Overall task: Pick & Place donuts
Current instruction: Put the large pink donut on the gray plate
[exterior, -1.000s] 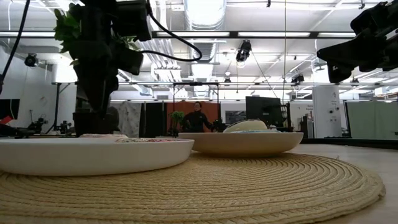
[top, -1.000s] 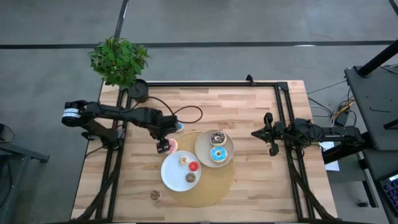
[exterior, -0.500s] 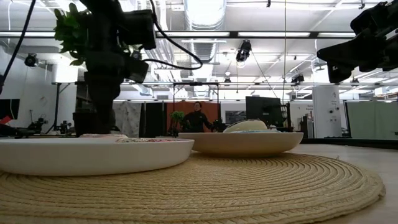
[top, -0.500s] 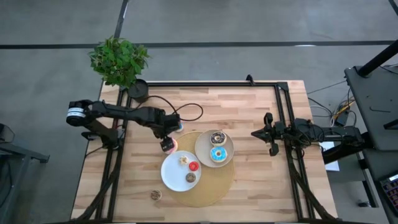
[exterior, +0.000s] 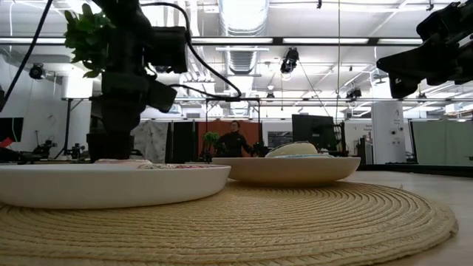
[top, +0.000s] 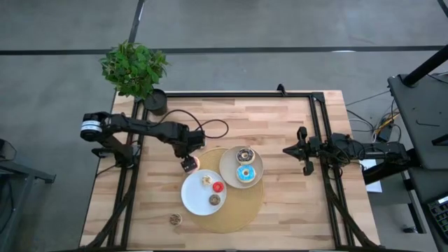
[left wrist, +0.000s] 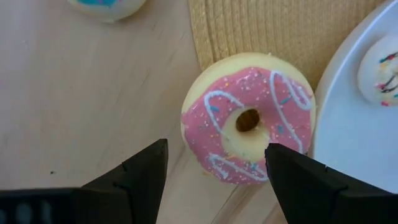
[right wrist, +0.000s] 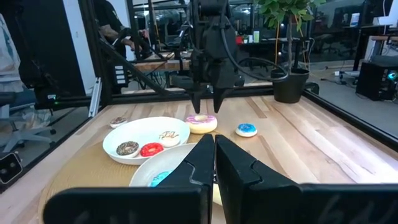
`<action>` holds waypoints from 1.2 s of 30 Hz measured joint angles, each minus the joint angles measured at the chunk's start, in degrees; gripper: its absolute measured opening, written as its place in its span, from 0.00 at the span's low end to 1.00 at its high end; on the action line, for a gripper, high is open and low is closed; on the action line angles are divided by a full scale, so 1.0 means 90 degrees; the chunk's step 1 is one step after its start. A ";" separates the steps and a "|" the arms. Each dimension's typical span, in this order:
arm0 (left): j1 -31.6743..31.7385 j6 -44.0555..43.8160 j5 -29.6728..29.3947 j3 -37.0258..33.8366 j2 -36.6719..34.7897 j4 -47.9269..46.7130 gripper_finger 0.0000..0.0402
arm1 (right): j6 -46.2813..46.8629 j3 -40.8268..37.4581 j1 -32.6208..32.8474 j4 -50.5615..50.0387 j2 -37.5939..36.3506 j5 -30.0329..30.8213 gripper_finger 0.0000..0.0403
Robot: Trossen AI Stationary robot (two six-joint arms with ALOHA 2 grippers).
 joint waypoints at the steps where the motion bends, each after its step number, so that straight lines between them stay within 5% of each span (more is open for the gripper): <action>1: -0.0003 -0.0017 0.0000 -0.0016 0.0007 0.0013 0.60 | -0.0002 0.0001 0.0000 -0.0002 0.0000 -0.0001 0.02; 36: 0.0002 -0.0047 -0.0202 -0.0097 0.0744 0.0491 0.60 | -0.0007 -0.0002 -0.0002 0.0001 0.0000 0.0002 0.02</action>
